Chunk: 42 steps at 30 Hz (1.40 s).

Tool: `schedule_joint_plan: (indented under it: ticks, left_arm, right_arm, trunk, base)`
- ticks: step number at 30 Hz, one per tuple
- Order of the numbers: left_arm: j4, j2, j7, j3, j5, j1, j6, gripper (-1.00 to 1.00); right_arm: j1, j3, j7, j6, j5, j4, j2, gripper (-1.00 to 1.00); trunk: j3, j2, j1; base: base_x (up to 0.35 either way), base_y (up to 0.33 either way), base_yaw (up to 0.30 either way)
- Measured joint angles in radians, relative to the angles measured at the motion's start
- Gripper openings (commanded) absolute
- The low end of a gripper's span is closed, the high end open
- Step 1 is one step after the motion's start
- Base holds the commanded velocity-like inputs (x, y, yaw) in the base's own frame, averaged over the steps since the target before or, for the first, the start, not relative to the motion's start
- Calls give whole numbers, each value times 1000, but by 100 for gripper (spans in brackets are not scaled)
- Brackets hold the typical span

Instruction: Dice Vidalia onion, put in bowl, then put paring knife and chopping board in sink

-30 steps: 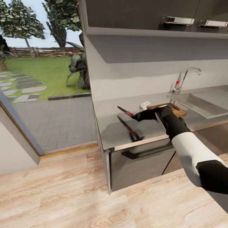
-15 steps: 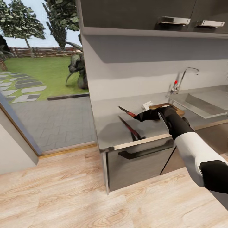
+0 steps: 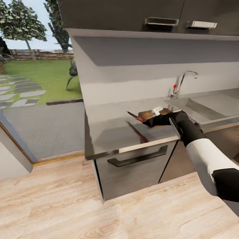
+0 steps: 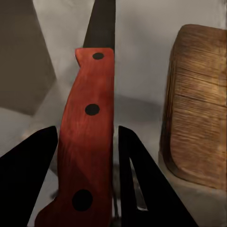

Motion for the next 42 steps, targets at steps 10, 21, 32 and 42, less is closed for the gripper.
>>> schedule_joint_plan:
  ticks: [10,21,32,42]
  left_arm:
    - [0,0,0,0,0,0,1,100]
    - [0,0,0,0,-1,0,1,100]
    - [0,0,0,0,-1,0,1,100]
    - [0,0,0,0,-1,0,1,100]
  right_arm:
    - [0,0,1,-1,0,0,-1,-100]
    - [0,0,1,-1,0,0,-1,-100]
    - [0,0,1,-2,0,0,0,-100]
    - [0,1,1,-1,0,0,0,-100]
  trunk:
    - [0,0,0]
    - [0,0,0]
    - [0,0,0]
    - [0,0,0]
  base:
    - [0,-306,0]
    - [61,-264,0]
    - [260,-72,0]
    - [-13,-275,0]
